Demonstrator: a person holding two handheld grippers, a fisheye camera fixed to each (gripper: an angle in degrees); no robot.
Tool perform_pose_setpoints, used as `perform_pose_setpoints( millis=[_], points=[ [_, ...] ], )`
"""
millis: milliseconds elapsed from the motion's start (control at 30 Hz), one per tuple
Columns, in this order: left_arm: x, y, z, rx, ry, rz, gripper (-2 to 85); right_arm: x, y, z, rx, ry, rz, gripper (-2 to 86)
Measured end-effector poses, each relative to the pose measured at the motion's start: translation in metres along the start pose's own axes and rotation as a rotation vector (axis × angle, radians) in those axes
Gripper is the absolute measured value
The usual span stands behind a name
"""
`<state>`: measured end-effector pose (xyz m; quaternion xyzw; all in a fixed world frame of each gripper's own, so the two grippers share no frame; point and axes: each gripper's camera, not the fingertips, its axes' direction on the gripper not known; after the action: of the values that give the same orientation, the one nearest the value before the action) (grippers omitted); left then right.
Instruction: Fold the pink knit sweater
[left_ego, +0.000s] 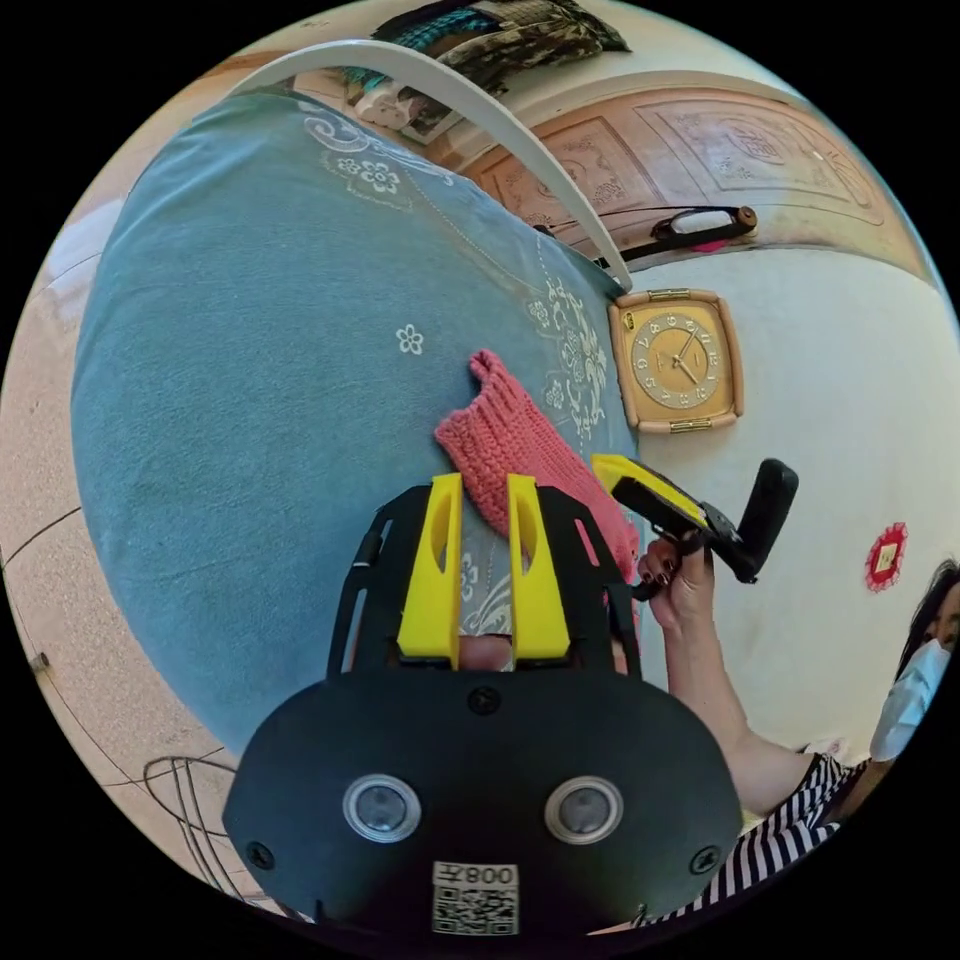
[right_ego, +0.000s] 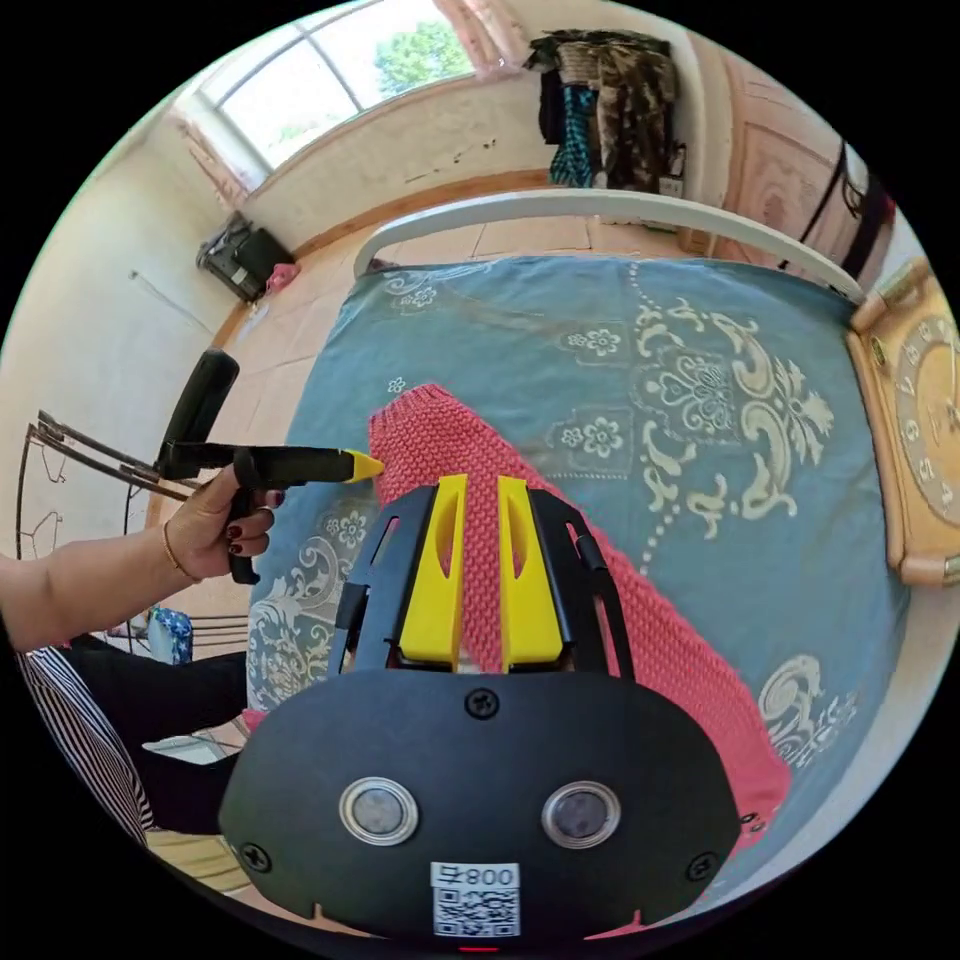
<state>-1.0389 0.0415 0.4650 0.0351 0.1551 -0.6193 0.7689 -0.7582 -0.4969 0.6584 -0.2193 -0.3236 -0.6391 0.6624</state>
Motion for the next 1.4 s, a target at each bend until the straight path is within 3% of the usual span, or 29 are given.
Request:
perform_pose_setpoints(
  millis=[200, 433, 633, 833, 1000, 1200, 1400],
  points=[
    [-0.010, 0.015, -0.007, 0.014, 0.054, 0.011, 4.9, -0.021, -0.054, 0.031, -0.114, 0.077, -0.097, 6.0],
    [0.014, 0.039, -0.017, 0.007, 0.020, 0.100, 3.7, -0.025, -0.052, 0.020, -0.148, 0.055, -0.151, 3.3],
    [0.102, 0.068, -0.026, 0.040, 0.043, 0.352, 3.3, 0.010, -0.007, -0.075, 0.054, -0.020, -0.092, 1.9],
    [0.229, 0.117, -0.010, 0.049, 0.214, 0.657, 3.1, 0.065, 0.117, -0.221, 0.317, 0.009, 0.036, 1.6],
    [0.351, 0.201, 0.047, -0.101, 0.348, 0.934, 3.0, 0.084, 0.293, -0.312, 0.486, 0.070, 0.240, 1.5],
    [0.438, 0.341, 0.138, -0.370, 0.407, 1.160, 3.0, 0.064, 0.513, -0.331, 0.554, 0.175, 0.588, 1.4],
    [0.465, 0.482, 0.229, -0.634, 0.293, 1.296, 2.9, 0.045, 0.686, -0.272, 0.498, 0.133, 0.925, 1.4]
  ],
)
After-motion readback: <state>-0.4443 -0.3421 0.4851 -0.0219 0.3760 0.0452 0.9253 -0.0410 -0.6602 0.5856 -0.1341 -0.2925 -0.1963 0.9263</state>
